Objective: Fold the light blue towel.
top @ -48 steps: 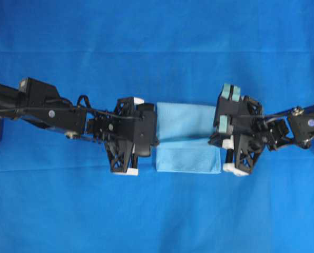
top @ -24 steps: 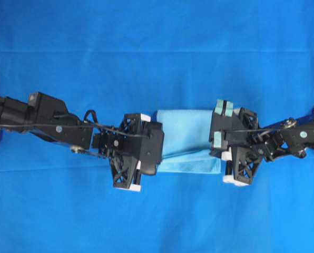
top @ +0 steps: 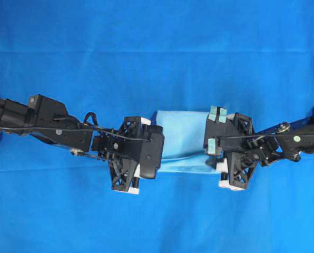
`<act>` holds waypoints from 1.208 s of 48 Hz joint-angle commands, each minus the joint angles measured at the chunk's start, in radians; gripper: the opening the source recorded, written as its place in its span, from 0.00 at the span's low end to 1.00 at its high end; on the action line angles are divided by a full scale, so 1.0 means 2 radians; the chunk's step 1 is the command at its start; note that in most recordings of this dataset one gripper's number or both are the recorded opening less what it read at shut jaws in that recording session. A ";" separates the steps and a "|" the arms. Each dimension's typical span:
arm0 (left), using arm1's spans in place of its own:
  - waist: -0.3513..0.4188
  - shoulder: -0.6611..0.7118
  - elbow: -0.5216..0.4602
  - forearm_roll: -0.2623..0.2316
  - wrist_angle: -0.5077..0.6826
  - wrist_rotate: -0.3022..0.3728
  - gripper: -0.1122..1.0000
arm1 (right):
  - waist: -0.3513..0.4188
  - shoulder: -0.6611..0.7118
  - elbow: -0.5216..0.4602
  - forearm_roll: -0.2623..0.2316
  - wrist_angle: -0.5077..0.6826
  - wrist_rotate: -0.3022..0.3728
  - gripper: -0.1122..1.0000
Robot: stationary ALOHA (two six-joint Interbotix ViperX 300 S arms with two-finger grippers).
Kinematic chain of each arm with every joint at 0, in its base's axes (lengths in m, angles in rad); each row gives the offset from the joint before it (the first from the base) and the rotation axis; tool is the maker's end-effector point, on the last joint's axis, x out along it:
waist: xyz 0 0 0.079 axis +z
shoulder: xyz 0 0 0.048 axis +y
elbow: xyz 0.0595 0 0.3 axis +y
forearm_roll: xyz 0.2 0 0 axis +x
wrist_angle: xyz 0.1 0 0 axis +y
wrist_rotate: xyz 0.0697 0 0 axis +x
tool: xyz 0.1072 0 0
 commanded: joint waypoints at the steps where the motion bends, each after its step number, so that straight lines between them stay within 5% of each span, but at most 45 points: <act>1: -0.002 -0.008 -0.009 0.000 -0.003 0.002 0.42 | 0.006 -0.007 -0.009 0.001 -0.001 0.000 0.62; 4: -0.002 -0.008 -0.009 0.000 -0.002 0.002 0.50 | 0.010 -0.011 -0.011 0.002 0.002 0.001 0.70; 7: -0.002 -0.013 -0.010 0.000 -0.001 0.003 0.53 | 0.016 -0.021 -0.015 0.001 0.006 0.001 0.68; 22: -0.003 -0.082 -0.009 0.000 0.021 0.005 0.52 | 0.058 -0.118 -0.033 -0.002 0.091 -0.005 0.66; 30: -0.007 -0.132 0.003 0.000 0.030 0.008 0.52 | 0.061 -0.186 -0.018 -0.030 0.130 -0.005 0.66; 43: -0.008 -0.222 0.063 0.001 0.021 0.012 0.52 | 0.060 -0.317 0.032 -0.082 0.143 -0.005 0.66; 58: 0.010 -0.370 0.187 0.001 -0.046 0.012 0.52 | 0.058 -0.463 0.093 -0.121 0.176 -0.002 0.66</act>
